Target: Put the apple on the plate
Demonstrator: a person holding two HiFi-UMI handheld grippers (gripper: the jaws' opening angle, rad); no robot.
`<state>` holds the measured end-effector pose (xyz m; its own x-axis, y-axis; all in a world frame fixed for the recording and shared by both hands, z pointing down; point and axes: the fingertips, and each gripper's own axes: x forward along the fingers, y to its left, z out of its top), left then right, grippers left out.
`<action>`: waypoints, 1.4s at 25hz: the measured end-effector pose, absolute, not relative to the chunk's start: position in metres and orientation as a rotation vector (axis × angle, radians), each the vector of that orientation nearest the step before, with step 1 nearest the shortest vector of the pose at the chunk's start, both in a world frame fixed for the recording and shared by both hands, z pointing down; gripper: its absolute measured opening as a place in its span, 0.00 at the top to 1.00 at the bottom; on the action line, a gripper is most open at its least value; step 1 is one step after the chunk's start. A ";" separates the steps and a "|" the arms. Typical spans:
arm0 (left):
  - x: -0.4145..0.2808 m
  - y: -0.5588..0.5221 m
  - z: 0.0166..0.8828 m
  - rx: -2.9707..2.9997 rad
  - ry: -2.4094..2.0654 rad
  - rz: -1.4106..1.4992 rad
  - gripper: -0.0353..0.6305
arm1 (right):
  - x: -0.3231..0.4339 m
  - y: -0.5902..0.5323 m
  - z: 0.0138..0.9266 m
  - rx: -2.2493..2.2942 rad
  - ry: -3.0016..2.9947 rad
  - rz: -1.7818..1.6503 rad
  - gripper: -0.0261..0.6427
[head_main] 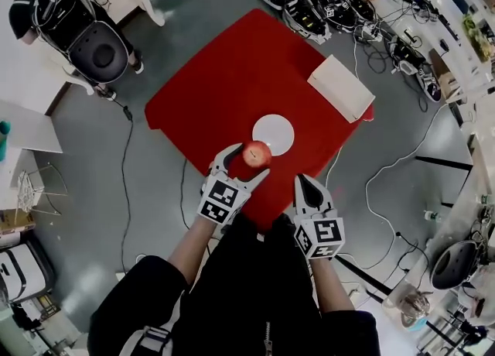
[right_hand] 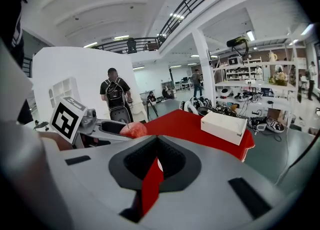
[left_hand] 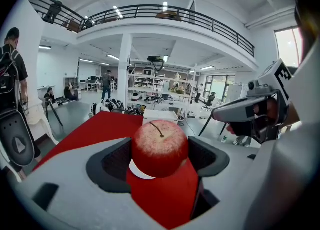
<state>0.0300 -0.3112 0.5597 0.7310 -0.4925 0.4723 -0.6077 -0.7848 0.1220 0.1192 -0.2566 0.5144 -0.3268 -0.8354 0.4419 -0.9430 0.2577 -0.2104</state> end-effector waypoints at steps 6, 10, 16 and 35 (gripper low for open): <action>0.043 -0.324 0.579 2.630 -0.856 0.646 0.41 | 0.134 -0.269 0.522 1.640 -2.270 0.670 0.95; 0.050 -0.331 0.589 2.626 -0.866 0.664 0.41 | 0.138 -0.276 0.522 1.620 -2.272 0.674 0.95; 0.060 -0.347 0.623 2.637 -0.923 0.722 0.41 | 0.145 -0.270 0.531 1.596 -2.240 0.694 0.95; 0.111 -0.398 0.726 2.617 -0.850 0.886 0.41 | 0.177 -0.249 0.552 1.708 -2.085 0.794 0.95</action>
